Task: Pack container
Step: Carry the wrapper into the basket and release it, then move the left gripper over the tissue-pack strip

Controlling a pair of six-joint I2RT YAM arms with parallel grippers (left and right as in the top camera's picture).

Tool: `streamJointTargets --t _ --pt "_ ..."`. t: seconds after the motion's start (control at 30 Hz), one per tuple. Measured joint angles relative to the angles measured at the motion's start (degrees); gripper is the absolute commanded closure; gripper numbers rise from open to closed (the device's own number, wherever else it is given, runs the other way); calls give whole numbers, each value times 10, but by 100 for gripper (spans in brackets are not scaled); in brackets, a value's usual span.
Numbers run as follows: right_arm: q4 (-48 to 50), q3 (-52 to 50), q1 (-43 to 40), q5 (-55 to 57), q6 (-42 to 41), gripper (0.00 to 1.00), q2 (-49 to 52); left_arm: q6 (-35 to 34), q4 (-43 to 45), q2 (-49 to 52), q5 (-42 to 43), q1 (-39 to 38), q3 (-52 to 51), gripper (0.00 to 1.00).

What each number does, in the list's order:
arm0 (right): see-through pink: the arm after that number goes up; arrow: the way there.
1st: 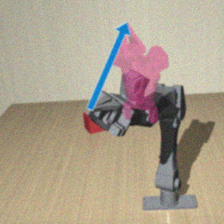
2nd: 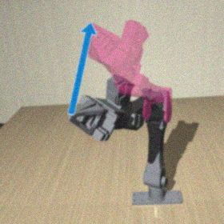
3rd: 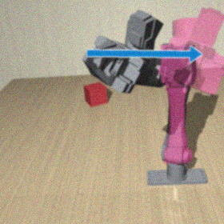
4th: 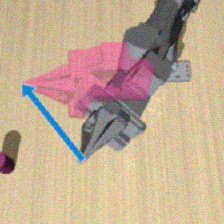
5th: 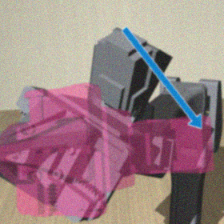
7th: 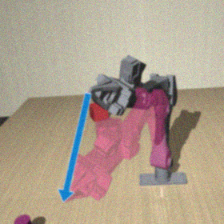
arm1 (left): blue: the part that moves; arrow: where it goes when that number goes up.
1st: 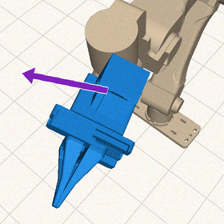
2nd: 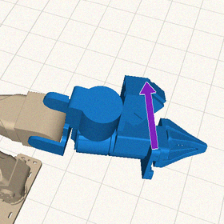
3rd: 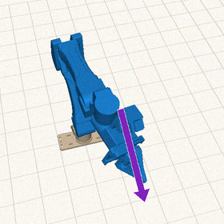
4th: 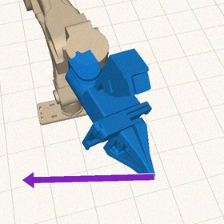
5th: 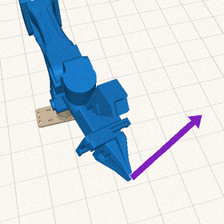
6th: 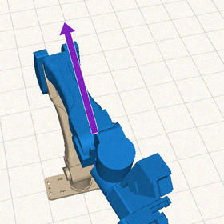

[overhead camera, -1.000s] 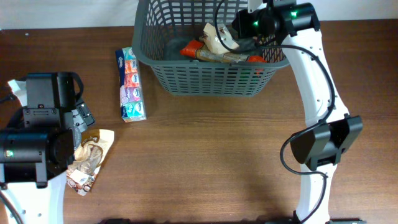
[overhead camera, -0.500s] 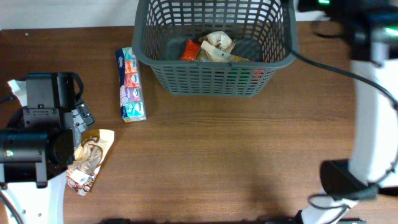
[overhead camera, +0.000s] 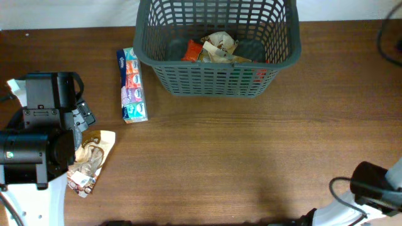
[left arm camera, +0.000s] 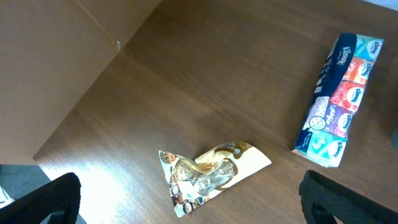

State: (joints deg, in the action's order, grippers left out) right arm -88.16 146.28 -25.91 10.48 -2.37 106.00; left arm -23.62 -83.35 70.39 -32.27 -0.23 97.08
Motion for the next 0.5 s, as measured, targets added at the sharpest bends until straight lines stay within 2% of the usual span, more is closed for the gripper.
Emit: streamJointTargets --t 0.17,0.5 --pt "-11 -42 -58 -8 -18 1 19 0 0 0 15 0 0 0" --pt "-15 -106 -67 -28 -23 1 32 0 -13 0 139 0 0 0"
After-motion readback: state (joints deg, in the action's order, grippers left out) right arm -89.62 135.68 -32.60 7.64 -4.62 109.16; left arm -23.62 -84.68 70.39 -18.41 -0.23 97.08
